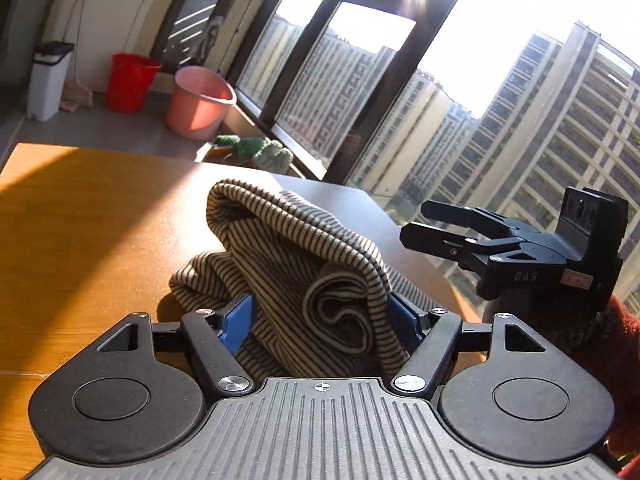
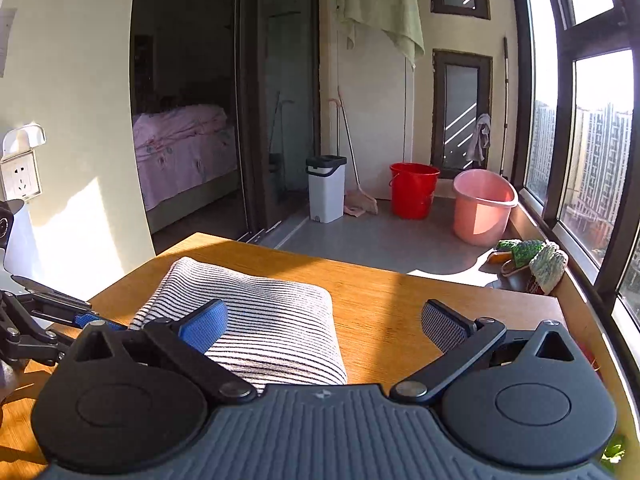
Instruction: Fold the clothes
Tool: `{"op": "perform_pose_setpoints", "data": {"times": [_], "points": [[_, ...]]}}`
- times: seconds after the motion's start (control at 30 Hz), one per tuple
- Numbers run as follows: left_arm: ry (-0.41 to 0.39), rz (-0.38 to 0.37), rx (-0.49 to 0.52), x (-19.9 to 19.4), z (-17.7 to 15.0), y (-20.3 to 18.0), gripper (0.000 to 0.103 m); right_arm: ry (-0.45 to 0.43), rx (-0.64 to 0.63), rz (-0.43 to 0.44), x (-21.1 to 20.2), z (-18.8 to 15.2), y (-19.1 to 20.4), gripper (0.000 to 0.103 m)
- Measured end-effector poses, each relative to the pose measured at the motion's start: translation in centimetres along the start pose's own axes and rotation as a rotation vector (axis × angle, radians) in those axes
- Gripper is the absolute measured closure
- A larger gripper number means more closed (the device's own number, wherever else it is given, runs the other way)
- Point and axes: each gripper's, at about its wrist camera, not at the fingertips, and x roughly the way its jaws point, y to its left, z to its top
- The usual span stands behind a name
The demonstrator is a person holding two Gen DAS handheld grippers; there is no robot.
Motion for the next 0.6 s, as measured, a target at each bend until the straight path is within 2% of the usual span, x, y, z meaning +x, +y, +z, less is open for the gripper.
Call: {"op": "perform_pose_setpoints", "data": {"times": [0.1,0.2,0.23,0.4,0.43,0.53,0.6], "points": [[-0.061,0.022,-0.005,-0.9,1.2,0.0,0.031,0.123,-0.120,0.036,1.9,-1.7,3.1,0.000],[-0.047,0.038,0.035,-0.2,1.8,-0.5,0.031,0.106,-0.125,0.005,2.9,-3.5,5.1,0.000],[-0.036,0.064,0.043,0.4,1.8,-0.3,0.031,0.104,-0.111,0.003,3.1,-3.6,5.3,0.000],[0.018,0.199,0.082,3.5,2.1,1.3,0.034,0.149,0.001,0.031,3.2,-3.6,3.6,0.000],[0.016,0.202,0.056,3.7,2.4,1.8,0.033,0.150,0.013,0.029,3.2,-3.8,3.5,0.000],[0.007,0.208,0.020,3.2,2.3,2.1,0.032,0.142,-0.022,0.010,2.8,-3.9,3.9,0.000],[0.002,0.212,-0.003,2.8,2.3,2.4,0.032,0.099,-0.097,-0.013,1.9,-3.8,4.7,0.000]]}}
